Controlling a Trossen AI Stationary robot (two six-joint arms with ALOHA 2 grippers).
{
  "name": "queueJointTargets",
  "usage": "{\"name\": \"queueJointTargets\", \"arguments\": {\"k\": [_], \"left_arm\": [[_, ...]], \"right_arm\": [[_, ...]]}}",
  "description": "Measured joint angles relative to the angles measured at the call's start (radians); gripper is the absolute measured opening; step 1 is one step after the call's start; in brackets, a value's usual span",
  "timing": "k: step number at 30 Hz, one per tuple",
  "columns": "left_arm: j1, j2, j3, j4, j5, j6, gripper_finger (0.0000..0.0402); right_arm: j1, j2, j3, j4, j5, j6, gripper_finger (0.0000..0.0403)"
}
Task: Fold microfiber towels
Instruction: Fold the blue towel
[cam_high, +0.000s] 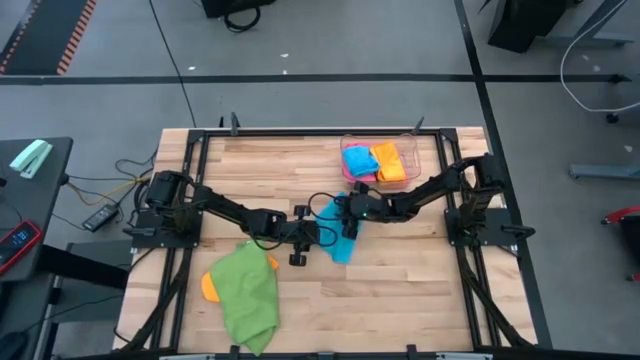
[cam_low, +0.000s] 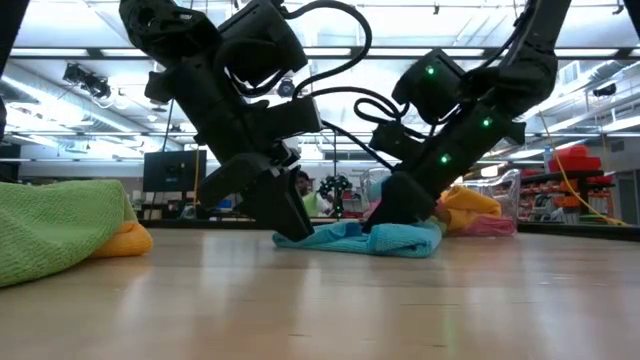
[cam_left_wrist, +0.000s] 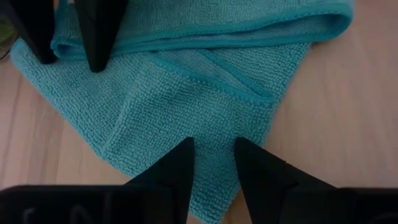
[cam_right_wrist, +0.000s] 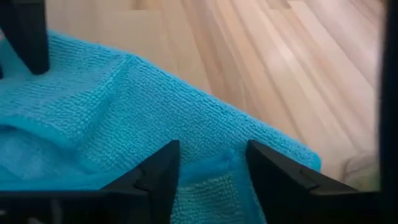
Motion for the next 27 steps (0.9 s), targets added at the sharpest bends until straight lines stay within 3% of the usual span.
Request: {"name": "queueJointTargets", "arguments": {"k": [23, 27], "left_arm": [[0.000, 0.000, 0.000, -0.002, 0.000, -0.001, 0.0121], [0.000, 0.000, 0.000, -0.002, 0.000, -0.003, 0.0117]], "right_arm": [[0.002, -0.016, 0.000, -0.041, -0.004, 0.023, 0.0046], [0.002, -0.016, 0.000, -0.041, -0.004, 0.025, 0.0041]]}}
